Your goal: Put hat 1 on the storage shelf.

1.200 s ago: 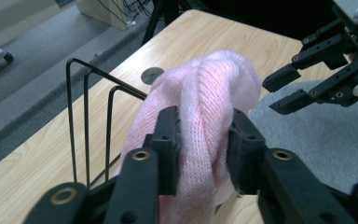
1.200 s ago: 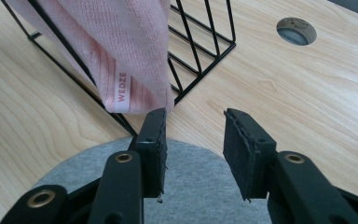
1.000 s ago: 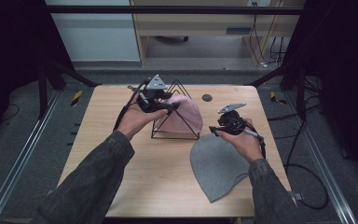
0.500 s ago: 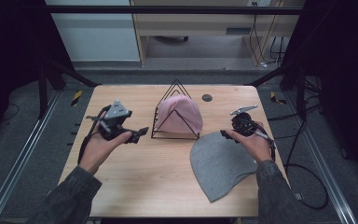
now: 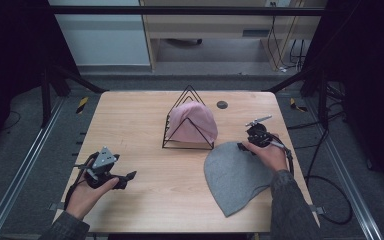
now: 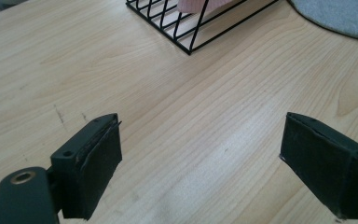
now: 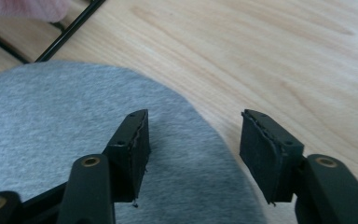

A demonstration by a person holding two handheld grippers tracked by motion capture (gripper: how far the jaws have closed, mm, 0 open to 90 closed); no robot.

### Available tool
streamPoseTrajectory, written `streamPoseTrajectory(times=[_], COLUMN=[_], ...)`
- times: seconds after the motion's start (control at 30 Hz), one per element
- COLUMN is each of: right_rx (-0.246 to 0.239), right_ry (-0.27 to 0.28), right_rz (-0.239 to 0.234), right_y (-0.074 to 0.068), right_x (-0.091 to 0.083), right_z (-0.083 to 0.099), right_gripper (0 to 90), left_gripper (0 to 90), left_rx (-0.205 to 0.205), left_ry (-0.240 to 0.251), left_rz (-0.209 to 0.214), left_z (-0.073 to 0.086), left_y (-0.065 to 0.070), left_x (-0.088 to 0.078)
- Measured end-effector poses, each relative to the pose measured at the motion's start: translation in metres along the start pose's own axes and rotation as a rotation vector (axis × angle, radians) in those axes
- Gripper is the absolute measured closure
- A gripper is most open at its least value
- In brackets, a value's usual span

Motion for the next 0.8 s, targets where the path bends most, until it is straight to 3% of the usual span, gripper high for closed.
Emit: streamPoseTrajectory(times=[0.17,0.43,0.6,0.8], right_rx=[-0.003,-0.032,-0.057,-0.097], right_ry=[-0.03,-0.025,0.002,0.088], right_rz=[-0.01,-0.033,-0.045,-0.058], right_y=[-0.003,-0.011,-0.02,-0.036], right_x=[0.004,-0.007,-0.02,-0.049], right_z=[0.006,0.014,0.016,0.011], right_gripper=[47.4,80.7,83.6,83.8], left_gripper=[11.8,12.2,12.1,9.7], left_rx=[0.016,0.004,-0.022,-0.056], left_ry=[-0.029,-0.047,-0.058,-0.08], left_rz=[0.004,-0.003,0.016,0.056], left_z=[0.01,0.017,0.02,0.025], left_y=[0.004,0.003,0.002,0.004], left_x=[0.0,0.001,0.004,0.009])
Point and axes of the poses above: each handheld gripper's, and its own axes: x roughly forward along the jaws, z roughly out of its underside, y roughly to its right, the point moved 10 cm from there along x, roughly forward along the jaws, and after that the axes turned 2 degrees about -x, right-handed, at the moved point
